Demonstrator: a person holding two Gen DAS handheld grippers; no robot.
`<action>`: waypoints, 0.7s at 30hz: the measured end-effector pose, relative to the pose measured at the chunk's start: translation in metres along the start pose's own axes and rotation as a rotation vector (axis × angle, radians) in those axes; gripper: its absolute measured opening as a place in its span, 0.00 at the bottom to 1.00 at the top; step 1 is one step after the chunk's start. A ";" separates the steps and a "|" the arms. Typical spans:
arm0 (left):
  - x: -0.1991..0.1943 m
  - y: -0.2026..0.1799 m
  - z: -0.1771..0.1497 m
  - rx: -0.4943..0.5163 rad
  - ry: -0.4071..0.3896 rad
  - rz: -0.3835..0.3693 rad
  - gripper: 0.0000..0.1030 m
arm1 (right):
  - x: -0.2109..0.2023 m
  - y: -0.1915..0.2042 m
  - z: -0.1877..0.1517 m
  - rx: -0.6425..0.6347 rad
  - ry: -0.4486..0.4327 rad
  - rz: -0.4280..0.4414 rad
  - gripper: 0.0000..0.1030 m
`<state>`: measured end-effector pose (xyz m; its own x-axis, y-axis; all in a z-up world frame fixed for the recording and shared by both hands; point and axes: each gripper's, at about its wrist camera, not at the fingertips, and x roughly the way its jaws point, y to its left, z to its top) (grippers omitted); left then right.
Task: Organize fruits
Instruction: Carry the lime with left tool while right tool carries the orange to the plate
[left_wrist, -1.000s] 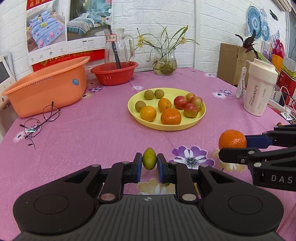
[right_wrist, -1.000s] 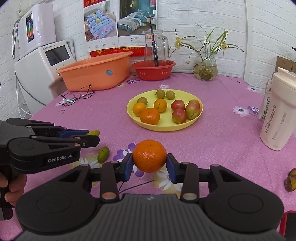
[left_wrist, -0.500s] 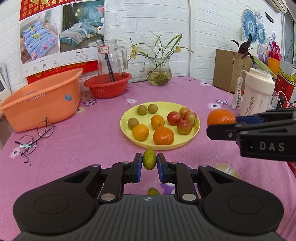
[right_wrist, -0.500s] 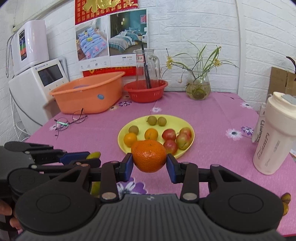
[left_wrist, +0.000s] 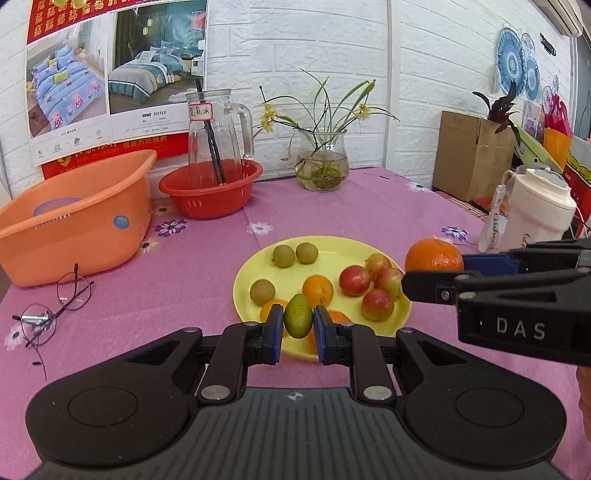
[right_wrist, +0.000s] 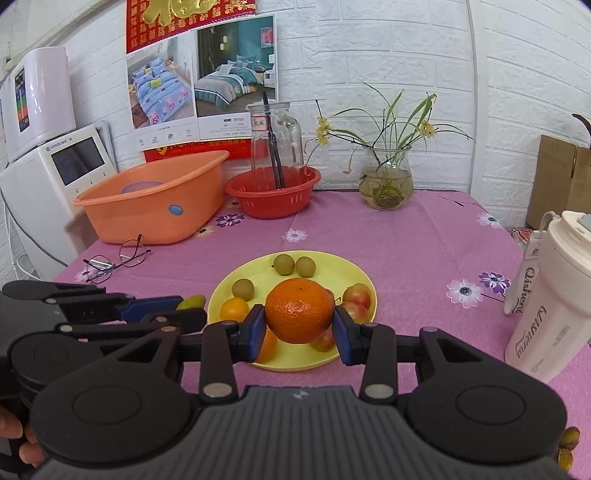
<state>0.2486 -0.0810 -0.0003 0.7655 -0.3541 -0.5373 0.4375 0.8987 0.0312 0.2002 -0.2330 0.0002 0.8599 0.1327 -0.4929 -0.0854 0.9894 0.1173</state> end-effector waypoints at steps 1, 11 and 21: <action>0.004 0.000 0.002 0.007 -0.002 0.006 0.16 | 0.002 -0.002 0.002 0.006 0.001 -0.001 0.75; 0.050 0.001 0.026 -0.002 0.004 0.012 0.16 | 0.035 -0.027 0.024 0.085 0.007 -0.019 0.75; 0.084 0.001 0.030 -0.008 0.032 0.012 0.16 | 0.068 -0.039 0.029 0.123 0.046 -0.011 0.75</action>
<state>0.3276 -0.1177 -0.0202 0.7550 -0.3348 -0.5639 0.4246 0.9048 0.0313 0.2766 -0.2645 -0.0131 0.8365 0.1269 -0.5331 -0.0112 0.9766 0.2149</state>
